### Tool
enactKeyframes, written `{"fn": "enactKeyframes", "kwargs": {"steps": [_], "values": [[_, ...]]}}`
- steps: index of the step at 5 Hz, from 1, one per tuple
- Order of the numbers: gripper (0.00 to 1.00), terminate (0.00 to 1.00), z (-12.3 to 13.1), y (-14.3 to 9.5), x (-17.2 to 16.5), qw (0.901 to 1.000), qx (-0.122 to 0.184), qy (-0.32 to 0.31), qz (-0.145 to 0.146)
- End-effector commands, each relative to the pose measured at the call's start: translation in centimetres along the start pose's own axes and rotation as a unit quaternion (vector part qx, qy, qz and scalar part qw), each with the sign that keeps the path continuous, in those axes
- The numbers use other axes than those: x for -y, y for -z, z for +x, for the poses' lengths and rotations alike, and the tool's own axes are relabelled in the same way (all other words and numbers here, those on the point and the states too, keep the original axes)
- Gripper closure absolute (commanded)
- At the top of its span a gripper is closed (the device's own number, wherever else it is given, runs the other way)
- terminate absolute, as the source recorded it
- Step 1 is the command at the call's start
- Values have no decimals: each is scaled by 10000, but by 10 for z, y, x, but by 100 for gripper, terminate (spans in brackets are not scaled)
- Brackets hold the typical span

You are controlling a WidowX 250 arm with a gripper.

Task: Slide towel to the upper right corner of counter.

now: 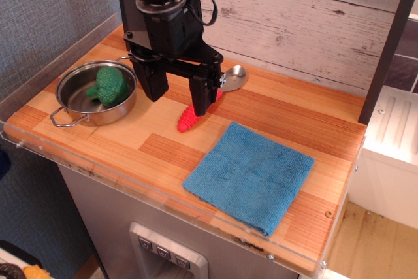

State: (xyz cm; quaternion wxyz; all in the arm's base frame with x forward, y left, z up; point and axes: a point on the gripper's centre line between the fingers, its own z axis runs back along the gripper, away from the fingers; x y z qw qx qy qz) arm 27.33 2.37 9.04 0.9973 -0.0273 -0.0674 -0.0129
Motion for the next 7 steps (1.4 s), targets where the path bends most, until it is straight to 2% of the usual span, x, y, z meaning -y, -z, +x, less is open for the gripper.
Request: {"fn": "enactKeyframes", "kwargs": {"steps": [1,3,6,7], "values": [[0,0,0,0,0,10000,0,0,0],[0,0,-1,27,32,9999,64,-44,-109],[0,0,-8,53,72,9995,170,283,-17],[0,0,-8,61,75,9990,216,389,64]]}}
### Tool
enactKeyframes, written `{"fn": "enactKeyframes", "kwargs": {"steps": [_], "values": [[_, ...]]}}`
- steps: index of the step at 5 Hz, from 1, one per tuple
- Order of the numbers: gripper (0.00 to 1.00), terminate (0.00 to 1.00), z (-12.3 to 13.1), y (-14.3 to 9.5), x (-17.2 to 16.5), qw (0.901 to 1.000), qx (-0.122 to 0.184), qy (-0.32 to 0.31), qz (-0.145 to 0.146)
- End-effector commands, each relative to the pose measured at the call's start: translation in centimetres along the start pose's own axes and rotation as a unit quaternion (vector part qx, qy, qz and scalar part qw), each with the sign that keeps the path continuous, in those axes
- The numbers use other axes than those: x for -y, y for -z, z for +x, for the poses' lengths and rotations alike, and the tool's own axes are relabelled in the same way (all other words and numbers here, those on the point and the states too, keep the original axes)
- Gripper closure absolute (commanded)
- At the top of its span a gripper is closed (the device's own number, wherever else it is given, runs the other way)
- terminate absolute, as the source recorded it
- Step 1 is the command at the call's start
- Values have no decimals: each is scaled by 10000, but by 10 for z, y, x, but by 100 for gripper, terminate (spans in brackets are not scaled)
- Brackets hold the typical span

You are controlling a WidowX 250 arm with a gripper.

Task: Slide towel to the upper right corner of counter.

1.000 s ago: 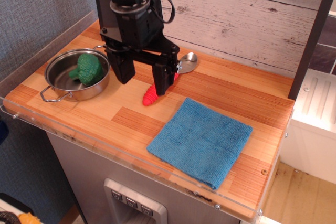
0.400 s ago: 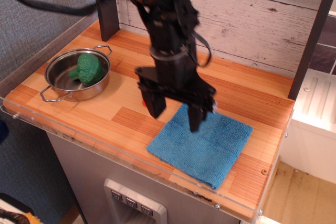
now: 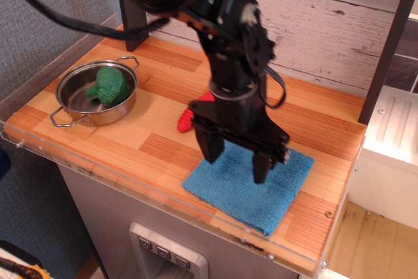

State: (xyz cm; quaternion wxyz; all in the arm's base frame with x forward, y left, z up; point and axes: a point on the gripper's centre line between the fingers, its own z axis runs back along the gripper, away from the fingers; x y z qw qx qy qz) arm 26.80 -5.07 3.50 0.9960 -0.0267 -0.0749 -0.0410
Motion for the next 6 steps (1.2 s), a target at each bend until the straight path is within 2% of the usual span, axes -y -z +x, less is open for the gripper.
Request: {"fn": "enactKeyframes", "kwargs": {"steps": [1,2,4,5,6], "values": [[0,0,2,12,-2,9995,77,223,210],[0,0,-4,22,-12,9988,-69,291,391],[0,0,-15,42,-18,9989,-317,159,315],[0,0,4,46,-21,9992,-311,-98,238],[0,0,38,42,-23,9991,-143,-358,190]]}}
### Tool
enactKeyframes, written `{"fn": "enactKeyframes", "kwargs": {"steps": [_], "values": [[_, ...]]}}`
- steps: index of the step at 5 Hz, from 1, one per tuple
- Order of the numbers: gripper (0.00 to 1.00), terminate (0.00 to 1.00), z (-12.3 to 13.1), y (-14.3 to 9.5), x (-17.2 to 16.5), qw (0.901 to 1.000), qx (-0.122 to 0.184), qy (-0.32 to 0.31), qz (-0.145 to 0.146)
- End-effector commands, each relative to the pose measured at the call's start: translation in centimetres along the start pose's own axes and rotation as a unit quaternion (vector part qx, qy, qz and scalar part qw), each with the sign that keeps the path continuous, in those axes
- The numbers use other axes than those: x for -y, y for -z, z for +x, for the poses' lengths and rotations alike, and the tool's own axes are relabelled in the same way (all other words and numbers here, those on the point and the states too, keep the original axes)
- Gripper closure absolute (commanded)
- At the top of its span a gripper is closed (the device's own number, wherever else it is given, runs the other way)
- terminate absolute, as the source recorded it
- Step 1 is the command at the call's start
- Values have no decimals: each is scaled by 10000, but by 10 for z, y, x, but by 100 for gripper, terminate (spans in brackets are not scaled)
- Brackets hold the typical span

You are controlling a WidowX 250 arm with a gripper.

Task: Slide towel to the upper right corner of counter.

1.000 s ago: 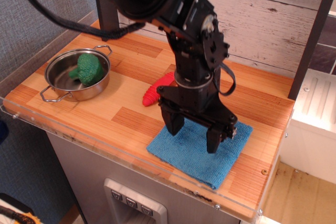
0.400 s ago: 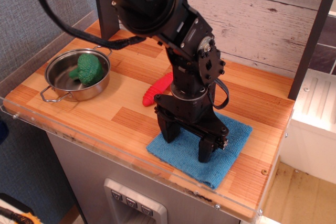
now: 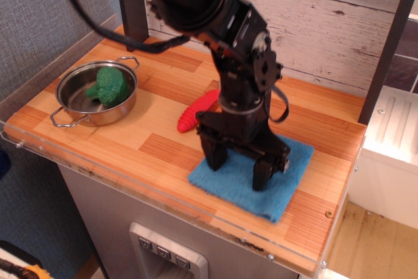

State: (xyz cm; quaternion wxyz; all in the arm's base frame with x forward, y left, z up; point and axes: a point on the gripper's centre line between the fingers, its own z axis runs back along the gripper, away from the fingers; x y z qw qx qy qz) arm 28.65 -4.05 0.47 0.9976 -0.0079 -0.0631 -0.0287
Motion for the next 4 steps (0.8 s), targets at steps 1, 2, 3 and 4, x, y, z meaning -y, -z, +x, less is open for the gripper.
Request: {"fn": "enactKeyframes", "kwargs": {"steps": [1,2,3,4], "values": [[0,0,58,7,-6,9995,108,-281,-107],[0,0,84,10,3,9995,182,-173,-187],[0,0,95,12,15,9995,180,24,-270],[0,0,97,13,20,9995,171,108,-261]]}}
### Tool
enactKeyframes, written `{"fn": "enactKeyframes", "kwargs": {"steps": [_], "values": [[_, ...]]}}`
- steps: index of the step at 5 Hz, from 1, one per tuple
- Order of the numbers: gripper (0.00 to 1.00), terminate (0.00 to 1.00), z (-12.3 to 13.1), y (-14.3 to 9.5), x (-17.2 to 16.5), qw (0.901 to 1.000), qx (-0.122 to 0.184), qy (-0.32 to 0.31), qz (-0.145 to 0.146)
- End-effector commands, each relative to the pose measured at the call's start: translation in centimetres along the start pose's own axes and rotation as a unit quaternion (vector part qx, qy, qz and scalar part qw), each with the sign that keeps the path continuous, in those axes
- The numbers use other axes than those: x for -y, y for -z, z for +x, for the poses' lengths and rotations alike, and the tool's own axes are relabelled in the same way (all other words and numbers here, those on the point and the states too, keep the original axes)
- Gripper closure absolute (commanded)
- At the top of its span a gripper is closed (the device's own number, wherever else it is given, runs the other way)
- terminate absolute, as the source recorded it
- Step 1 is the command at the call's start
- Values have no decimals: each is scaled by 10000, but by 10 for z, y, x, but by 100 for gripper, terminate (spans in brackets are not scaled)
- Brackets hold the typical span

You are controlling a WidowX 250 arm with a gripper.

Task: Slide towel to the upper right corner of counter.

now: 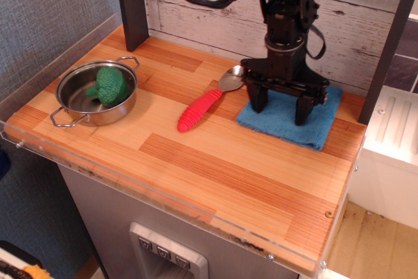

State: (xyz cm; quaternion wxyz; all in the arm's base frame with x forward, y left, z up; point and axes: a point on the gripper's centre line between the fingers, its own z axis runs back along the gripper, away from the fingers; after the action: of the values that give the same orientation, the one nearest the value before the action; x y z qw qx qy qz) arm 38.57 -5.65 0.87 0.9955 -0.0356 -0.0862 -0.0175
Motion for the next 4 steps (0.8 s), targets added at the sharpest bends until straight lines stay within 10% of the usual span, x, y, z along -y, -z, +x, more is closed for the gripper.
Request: {"fn": "enactKeyframes", "kwargs": {"steps": [1,4], "values": [[0,0,1,-18,9,9997,154,163,105],[0,0,22,-140,10,9947,1016,-51,-177]]}}
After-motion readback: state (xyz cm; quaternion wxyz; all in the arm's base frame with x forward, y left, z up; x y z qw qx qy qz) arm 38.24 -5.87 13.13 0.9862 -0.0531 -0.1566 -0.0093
